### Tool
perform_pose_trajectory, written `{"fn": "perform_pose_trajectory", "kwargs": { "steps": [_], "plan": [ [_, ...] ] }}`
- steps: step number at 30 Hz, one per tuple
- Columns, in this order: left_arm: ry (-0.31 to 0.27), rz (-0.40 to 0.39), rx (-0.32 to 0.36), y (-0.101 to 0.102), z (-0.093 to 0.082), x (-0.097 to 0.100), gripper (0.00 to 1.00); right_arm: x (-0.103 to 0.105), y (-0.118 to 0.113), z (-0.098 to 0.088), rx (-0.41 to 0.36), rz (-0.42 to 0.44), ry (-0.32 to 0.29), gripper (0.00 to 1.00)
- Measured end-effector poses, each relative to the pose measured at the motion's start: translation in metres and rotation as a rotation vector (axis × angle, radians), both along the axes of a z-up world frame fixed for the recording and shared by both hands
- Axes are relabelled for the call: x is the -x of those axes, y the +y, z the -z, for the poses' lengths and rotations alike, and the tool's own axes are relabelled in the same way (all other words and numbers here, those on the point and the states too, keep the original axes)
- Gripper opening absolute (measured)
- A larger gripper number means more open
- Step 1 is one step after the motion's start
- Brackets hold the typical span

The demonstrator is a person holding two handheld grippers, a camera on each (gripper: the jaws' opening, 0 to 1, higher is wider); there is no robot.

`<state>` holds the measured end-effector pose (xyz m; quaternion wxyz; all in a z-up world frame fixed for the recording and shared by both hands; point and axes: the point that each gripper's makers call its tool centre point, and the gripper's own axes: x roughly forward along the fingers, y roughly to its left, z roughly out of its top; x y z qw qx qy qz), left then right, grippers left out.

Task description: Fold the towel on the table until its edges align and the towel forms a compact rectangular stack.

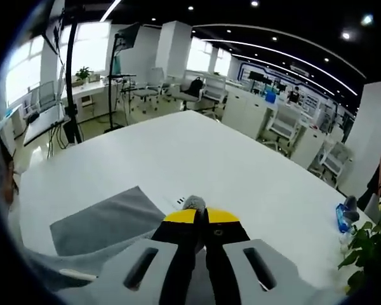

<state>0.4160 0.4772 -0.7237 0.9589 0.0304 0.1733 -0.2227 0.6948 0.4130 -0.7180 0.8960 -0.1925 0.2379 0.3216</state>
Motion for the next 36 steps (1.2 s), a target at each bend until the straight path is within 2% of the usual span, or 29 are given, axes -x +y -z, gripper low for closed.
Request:
{"fn": "perform_pose_trajectory", "kwargs": {
  "steps": [11, 16, 25, 29, 34, 36],
  "plan": [
    [0.031, -0.041, -0.016, 0.030, 0.021, 0.005, 0.03, 0.004, 0.035, 0.016, 0.019, -0.040, 0.003, 0.01],
    [0.044, -0.055, -0.019, 0.040, 0.030, 0.009, 0.03, 0.004, 0.050, 0.029, 0.034, -0.057, 0.010, 0.01],
    [0.070, -0.064, -0.030, 0.052, 0.052, 0.011, 0.03, 0.000, 0.075, 0.050, 0.096, -0.113, 0.004, 0.01],
    [0.077, -0.062, -0.037, 0.056, 0.059, 0.010, 0.03, 0.003, 0.081, 0.053, 0.094, -0.110, 0.010, 0.01],
    [0.083, -0.076, -0.043, 0.064, 0.069, 0.010, 0.04, 0.001, 0.097, 0.065, 0.107, -0.128, 0.009, 0.01],
    [0.098, -0.076, -0.037, 0.066, 0.078, 0.011, 0.04, 0.006, 0.096, 0.067, 0.107, -0.131, 0.015, 0.01]
  ]
}}
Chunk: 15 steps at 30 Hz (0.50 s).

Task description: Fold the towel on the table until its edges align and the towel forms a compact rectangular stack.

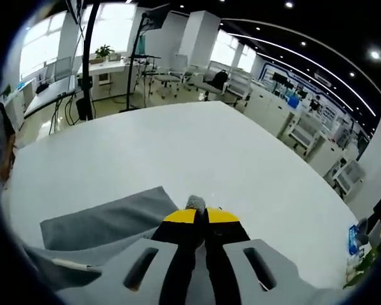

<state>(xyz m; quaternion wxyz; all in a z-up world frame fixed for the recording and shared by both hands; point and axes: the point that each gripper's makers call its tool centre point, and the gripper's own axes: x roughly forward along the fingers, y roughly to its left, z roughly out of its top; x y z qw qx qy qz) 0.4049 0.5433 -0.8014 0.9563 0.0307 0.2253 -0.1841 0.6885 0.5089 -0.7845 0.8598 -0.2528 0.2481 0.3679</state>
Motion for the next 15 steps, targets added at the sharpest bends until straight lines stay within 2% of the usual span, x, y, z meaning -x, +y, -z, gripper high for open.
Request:
{"fn": "perform_pose_trajectory", "kwargs": {
  "steps": [6, 11, 13, 15],
  "plan": [
    [0.023, -0.012, -0.003, 0.006, 0.016, 0.002, 0.03, 0.001, 0.008, 0.014, 0.010, -0.016, 0.006, 0.01],
    [0.030, -0.028, 0.008, 0.010, 0.019, 0.000, 0.03, 0.002, 0.010, 0.021, 0.013, -0.008, 0.016, 0.01],
    [0.038, -0.030, 0.005, 0.013, 0.024, 0.000, 0.04, -0.001, 0.014, 0.030, 0.013, -0.008, 0.023, 0.01],
    [0.048, -0.035, -0.004, 0.015, 0.029, 0.000, 0.04, 0.002, 0.017, 0.028, 0.013, -0.011, 0.025, 0.02]
  ]
}}
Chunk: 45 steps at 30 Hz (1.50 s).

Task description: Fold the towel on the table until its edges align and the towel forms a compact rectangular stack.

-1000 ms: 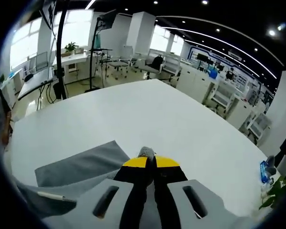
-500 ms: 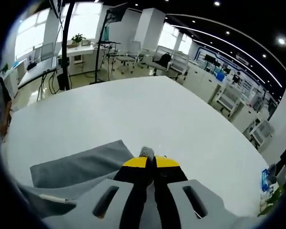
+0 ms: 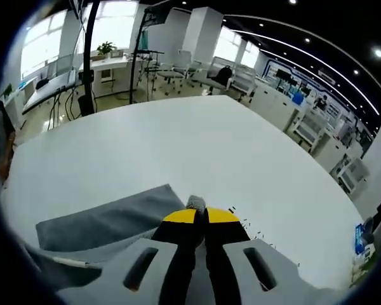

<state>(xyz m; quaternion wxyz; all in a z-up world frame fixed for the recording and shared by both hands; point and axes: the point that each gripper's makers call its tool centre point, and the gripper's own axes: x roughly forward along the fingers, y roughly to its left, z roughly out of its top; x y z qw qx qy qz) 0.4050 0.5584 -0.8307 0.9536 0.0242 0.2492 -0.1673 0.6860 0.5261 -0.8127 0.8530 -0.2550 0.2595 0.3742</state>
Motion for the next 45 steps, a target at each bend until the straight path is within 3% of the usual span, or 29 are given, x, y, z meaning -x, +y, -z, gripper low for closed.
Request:
{"fn": "perform_pose_trajectory", "kwargs": {
  "steps": [7, 17, 22, 29, 35, 39, 41, 45],
  "plan": [
    [0.036, -0.003, -0.006, 0.008, 0.021, 0.003, 0.04, -0.002, 0.020, 0.022, 0.003, -0.019, 0.016, 0.02],
    [0.073, 0.019, -0.067, 0.014, 0.044, 0.005, 0.04, -0.004, 0.027, 0.040, 0.000, -0.023, 0.047, 0.02],
    [0.096, 0.018, -0.081, 0.017, 0.052, 0.005, 0.04, -0.011, 0.033, 0.053, 0.000, -0.025, 0.062, 0.02],
    [0.144, -0.010, -0.083, 0.023, 0.066, 0.008, 0.08, -0.004, 0.034, 0.063, -0.015, -0.026, 0.089, 0.04],
    [0.163, -0.025, -0.090, 0.030, 0.068, 0.009, 0.12, -0.010, 0.037, 0.061, -0.051, -0.028, 0.080, 0.12],
    [0.164, -0.039, -0.091, 0.032, 0.066, 0.012, 0.14, -0.002, 0.033, 0.051, -0.092, -0.025, 0.078, 0.16],
    [0.153, -0.047, -0.088, 0.032, 0.062, 0.016, 0.17, -0.001, 0.038, 0.043, -0.102, -0.039, 0.062, 0.20],
    [0.130, -0.048, -0.106, 0.033, 0.055, 0.015, 0.20, 0.003, 0.026, 0.033, -0.119, -0.036, 0.063, 0.22]
  ]
}}
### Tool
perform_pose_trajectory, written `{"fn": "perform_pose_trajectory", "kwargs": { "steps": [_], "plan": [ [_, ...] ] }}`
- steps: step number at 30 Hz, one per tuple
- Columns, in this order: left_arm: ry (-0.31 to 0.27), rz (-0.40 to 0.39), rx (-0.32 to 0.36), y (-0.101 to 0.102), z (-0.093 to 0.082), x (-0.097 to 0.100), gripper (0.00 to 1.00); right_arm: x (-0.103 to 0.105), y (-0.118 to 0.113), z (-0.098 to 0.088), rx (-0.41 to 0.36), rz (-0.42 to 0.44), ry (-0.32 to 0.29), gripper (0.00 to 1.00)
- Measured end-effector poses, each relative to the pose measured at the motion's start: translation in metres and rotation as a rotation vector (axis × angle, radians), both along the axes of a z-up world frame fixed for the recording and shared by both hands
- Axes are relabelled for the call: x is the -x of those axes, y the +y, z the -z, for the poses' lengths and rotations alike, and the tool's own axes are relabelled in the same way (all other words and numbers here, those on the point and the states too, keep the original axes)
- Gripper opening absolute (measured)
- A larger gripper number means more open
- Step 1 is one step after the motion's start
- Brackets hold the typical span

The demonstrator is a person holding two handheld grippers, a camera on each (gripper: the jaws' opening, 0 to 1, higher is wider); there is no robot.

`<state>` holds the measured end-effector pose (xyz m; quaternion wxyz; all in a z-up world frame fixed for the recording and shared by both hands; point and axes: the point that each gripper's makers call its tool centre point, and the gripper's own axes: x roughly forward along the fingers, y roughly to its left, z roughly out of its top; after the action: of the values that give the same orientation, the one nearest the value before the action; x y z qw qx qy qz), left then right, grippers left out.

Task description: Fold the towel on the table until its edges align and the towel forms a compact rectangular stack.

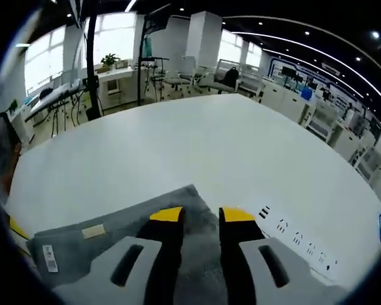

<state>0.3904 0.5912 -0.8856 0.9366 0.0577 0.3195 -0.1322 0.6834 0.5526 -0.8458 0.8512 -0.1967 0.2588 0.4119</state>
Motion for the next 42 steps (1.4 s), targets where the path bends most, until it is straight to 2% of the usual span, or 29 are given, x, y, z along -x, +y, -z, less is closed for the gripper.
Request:
{"fn": "perform_pose_trajectory", "kwargs": {
  "steps": [3, 5, 7, 8, 9, 11, 14, 15, 16, 20, 22, 26, 29, 33, 36, 38, 39, 40, 42],
  "plan": [
    [-0.024, -0.008, -0.009, 0.003, -0.006, -0.002, 0.22, 0.003, -0.006, -0.005, -0.009, 0.001, -0.006, 0.24],
    [-0.042, 0.043, -0.020, -0.003, -0.008, -0.007, 0.22, 0.003, -0.010, -0.009, -0.017, 0.004, -0.005, 0.24],
    [-0.020, 0.075, -0.015, -0.010, -0.007, -0.007, 0.21, 0.005, -0.016, -0.013, -0.023, 0.006, -0.006, 0.24],
    [0.016, 0.060, 0.024, -0.014, -0.005, -0.005, 0.20, 0.007, -0.020, -0.015, -0.021, 0.003, -0.009, 0.24],
    [0.007, 0.055, 0.034, -0.015, -0.008, -0.007, 0.20, 0.007, -0.023, -0.016, -0.016, 0.002, -0.012, 0.24],
    [-0.004, 0.071, 0.015, -0.017, -0.008, -0.009, 0.20, 0.007, -0.030, -0.017, -0.003, 0.001, -0.014, 0.24],
    [0.040, 0.079, -0.006, -0.021, 0.002, -0.003, 0.20, 0.008, -0.047, -0.023, 0.004, 0.008, -0.019, 0.24],
    [0.086, 0.070, -0.015, -0.016, 0.011, 0.001, 0.20, 0.009, -0.051, -0.025, 0.003, 0.012, -0.019, 0.25],
    [0.100, 0.064, -0.017, -0.014, 0.016, 0.002, 0.21, 0.009, -0.056, -0.026, 0.003, 0.015, -0.020, 0.25],
    [0.111, 0.049, -0.044, -0.008, 0.022, 0.010, 0.23, 0.013, -0.076, -0.031, -0.012, 0.043, -0.010, 0.24],
    [0.111, 0.040, -0.031, -0.010, 0.021, 0.013, 0.24, 0.014, -0.086, -0.033, -0.022, 0.059, -0.006, 0.25],
    [0.091, 0.063, -0.052, -0.018, 0.010, 0.014, 0.24, 0.021, -0.105, -0.037, -0.011, 0.069, -0.006, 0.24],
    [0.076, 0.068, -0.054, -0.021, 0.001, 0.011, 0.24, 0.023, -0.116, -0.047, 0.002, 0.073, -0.004, 0.24],
    [0.068, 0.061, -0.072, -0.013, -0.003, 0.003, 0.24, 0.028, -0.130, -0.061, -0.002, 0.081, -0.013, 0.25],
    [0.058, 0.060, -0.073, -0.012, -0.013, 0.003, 0.24, 0.028, -0.142, -0.069, 0.013, 0.077, -0.023, 0.25],
    [0.048, 0.068, -0.079, -0.015, -0.021, 0.001, 0.24, 0.028, -0.152, -0.077, 0.003, 0.095, -0.021, 0.25],
    [0.041, 0.071, -0.080, -0.016, -0.024, -0.001, 0.24, 0.029, -0.155, -0.083, -0.047, 0.132, -0.003, 0.25],
    [0.034, 0.073, -0.076, -0.019, -0.028, -0.004, 0.24, 0.030, -0.157, -0.086, -0.062, 0.138, 0.004, 0.25],
    [0.024, 0.085, -0.066, -0.028, -0.036, -0.007, 0.24, 0.031, -0.164, -0.092, -0.036, 0.126, -0.017, 0.25]
  ]
}}
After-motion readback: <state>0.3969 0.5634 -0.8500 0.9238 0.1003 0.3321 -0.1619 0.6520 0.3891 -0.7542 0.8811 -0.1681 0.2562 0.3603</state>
